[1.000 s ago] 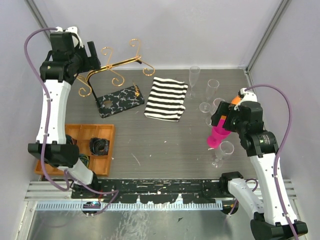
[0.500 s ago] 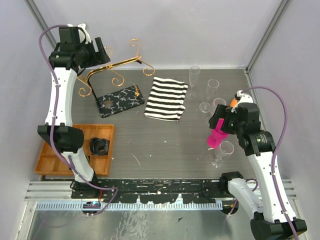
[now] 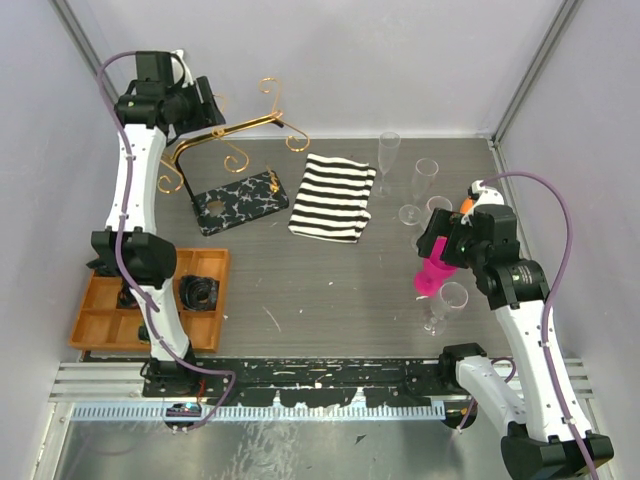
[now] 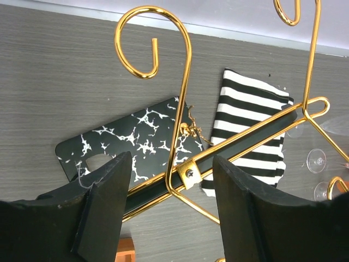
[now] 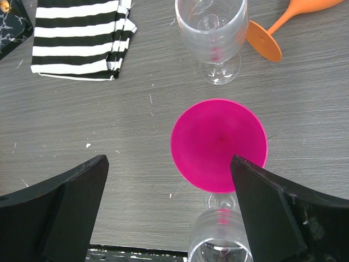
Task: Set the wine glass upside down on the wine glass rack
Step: Move the wine rack to the center of the board.
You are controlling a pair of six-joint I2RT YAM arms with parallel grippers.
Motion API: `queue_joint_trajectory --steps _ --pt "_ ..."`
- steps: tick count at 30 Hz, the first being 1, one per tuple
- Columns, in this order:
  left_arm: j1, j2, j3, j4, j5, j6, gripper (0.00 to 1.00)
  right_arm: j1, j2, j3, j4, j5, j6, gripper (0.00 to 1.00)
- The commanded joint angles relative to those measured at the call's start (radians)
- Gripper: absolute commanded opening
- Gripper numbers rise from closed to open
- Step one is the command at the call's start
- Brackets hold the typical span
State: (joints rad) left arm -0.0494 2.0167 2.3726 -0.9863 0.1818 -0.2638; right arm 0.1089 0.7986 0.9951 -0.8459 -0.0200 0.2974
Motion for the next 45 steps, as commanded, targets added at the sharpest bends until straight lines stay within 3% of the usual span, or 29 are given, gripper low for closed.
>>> queue_joint_trajectory --steps 1,20,29,32,45 --pt "-0.022 0.031 0.067 -0.018 -0.029 -0.002 0.66 -0.005 -0.003 0.004 0.036 0.002 -0.007 1.0" --pt "-0.041 0.126 0.151 -0.037 -0.134 -0.008 0.34 -0.005 0.009 -0.004 0.039 -0.001 -0.012 1.0" --pt "-0.046 0.152 0.167 -0.042 -0.089 -0.009 0.12 -0.005 0.014 -0.002 0.043 -0.003 -0.014 1.0" --pt "-0.057 0.157 0.167 -0.049 -0.064 -0.006 0.01 -0.005 0.012 -0.008 0.044 -0.003 -0.012 1.0" --pt "-0.186 0.149 0.165 -0.094 0.021 -0.01 0.0 -0.005 0.01 -0.012 0.047 0.002 -0.011 1.0"
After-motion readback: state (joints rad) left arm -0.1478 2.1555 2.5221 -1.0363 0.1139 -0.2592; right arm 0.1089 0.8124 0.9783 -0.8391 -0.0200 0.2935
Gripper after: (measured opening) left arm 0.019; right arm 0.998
